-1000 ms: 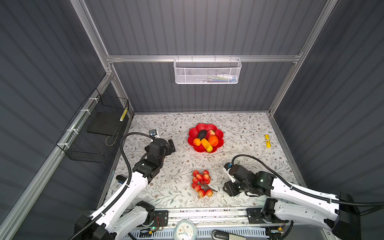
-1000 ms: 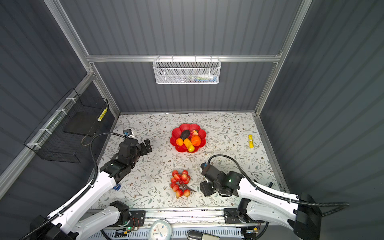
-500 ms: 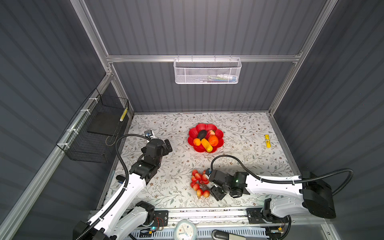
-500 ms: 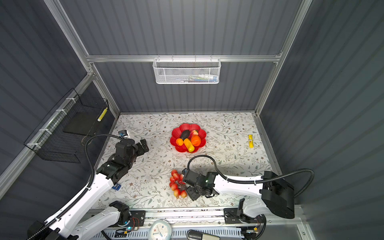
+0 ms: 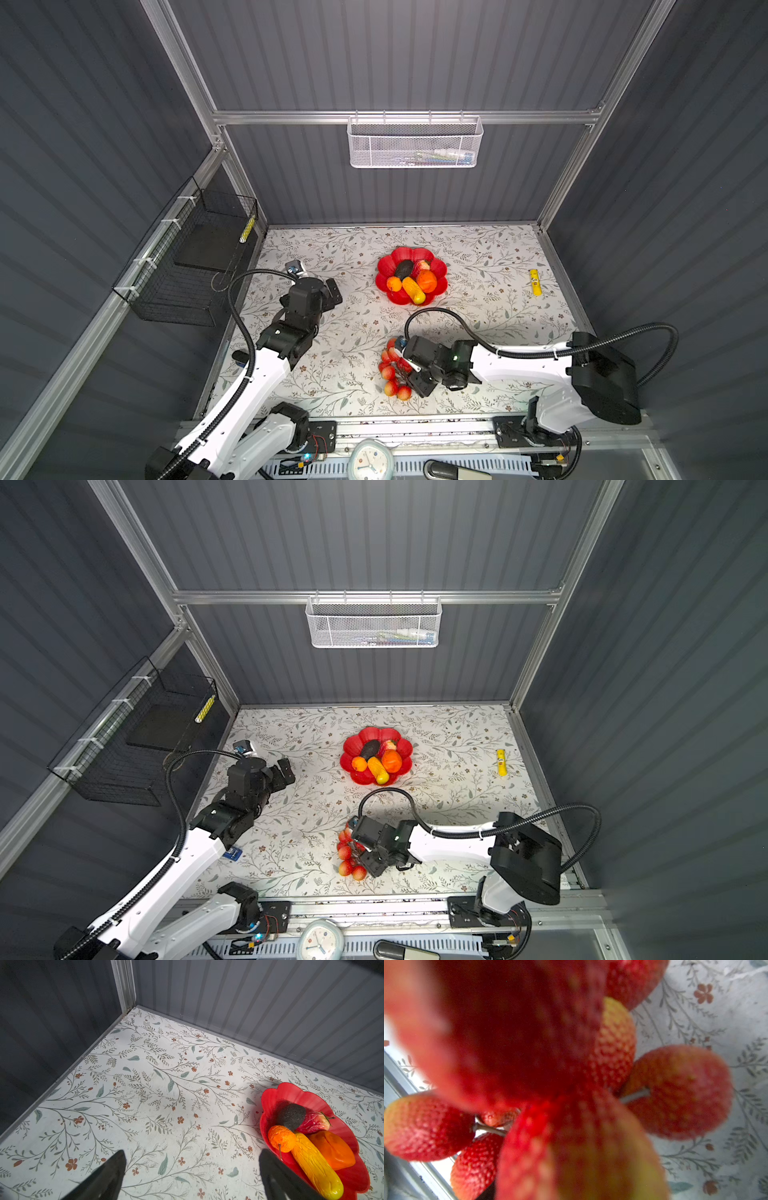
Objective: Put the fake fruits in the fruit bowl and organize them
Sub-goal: 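Lift the strawberry bunch off the table with the right gripper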
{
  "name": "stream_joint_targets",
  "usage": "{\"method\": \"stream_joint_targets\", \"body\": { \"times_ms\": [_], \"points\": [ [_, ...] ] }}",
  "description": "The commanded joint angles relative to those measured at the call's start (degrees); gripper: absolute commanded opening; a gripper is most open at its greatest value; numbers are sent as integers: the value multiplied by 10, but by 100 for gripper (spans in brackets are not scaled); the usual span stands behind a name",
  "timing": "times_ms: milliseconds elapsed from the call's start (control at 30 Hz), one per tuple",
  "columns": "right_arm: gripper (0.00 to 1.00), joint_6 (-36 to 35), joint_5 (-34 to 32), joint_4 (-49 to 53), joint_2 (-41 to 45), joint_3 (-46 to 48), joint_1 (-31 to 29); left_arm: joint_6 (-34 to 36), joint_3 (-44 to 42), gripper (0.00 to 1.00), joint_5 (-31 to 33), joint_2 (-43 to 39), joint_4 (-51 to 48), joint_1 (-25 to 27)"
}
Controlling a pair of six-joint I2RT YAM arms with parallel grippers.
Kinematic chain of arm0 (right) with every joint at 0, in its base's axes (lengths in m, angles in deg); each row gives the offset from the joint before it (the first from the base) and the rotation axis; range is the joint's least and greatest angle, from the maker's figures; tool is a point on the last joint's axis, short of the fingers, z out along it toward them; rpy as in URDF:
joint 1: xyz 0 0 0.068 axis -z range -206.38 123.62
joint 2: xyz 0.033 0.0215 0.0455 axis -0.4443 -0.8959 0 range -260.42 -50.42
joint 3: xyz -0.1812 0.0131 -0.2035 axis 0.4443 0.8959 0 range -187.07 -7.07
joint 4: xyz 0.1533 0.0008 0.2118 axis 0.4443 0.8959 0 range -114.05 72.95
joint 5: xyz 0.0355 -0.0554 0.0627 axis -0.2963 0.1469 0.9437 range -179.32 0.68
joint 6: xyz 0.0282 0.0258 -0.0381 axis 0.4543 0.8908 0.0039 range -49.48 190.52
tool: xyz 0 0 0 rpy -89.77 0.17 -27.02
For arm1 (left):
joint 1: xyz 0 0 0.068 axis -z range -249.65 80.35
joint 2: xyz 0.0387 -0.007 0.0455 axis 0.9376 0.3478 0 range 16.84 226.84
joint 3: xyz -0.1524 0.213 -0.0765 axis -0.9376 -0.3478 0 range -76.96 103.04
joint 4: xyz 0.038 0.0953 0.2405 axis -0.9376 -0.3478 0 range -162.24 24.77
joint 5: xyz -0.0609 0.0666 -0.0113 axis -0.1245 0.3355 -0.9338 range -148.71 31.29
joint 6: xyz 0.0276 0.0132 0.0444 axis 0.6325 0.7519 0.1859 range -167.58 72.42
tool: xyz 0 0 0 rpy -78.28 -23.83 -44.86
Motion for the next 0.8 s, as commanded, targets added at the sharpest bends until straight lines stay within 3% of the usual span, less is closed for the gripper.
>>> {"method": "stream_joint_targets", "body": {
  "times_ms": [0,567,767],
  "points": [
    [60,3,17,-11,-23,-28,-3,6,6,100,-7,0,-9,-7],
    [44,85,19,62,-138,-159,6,4,7,100,-9,-9,-13,-12],
    [26,99,31,69,-162,-190,20,9,7,100,-5,-15,-17,-14]
  ]
}}
